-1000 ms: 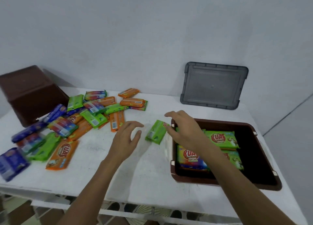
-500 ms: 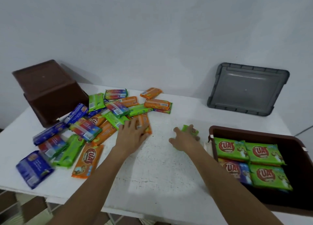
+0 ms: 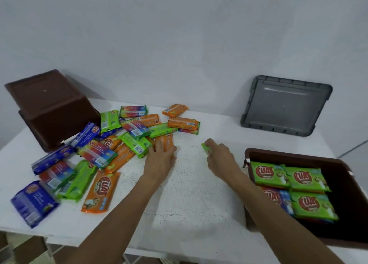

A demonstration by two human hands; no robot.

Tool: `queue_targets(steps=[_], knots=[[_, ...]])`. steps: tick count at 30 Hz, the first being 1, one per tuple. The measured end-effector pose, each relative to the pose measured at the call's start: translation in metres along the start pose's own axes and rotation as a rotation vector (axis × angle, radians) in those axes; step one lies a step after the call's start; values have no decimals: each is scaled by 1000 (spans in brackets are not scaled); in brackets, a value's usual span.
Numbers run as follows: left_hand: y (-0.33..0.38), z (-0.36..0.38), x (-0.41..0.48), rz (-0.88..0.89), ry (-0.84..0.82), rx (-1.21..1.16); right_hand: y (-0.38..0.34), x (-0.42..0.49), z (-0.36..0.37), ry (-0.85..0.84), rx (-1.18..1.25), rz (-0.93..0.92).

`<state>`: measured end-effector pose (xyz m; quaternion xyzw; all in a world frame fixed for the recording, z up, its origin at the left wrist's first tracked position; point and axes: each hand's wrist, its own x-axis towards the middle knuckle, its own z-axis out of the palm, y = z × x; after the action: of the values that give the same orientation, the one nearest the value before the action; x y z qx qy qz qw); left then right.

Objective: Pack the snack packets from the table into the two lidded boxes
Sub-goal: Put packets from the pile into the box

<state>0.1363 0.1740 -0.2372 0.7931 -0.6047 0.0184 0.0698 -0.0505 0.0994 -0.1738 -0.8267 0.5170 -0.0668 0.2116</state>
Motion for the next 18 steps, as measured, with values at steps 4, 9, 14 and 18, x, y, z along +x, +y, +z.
queue_targets(steps=[4, 9, 14, 18], knots=[[0, -9, -10, -54, 80, -274, 9, -15, -35, 96, 180, -97], [9, -33, -24, -168, 238, -771, 33, -44, -71, 88, 661, -91], [49, -62, -39, -190, 277, -1144, 69, -78, -105, 117, 788, -141], [93, -77, -46, -154, 238, -1298, 106, -108, -126, 93, 832, -164]])
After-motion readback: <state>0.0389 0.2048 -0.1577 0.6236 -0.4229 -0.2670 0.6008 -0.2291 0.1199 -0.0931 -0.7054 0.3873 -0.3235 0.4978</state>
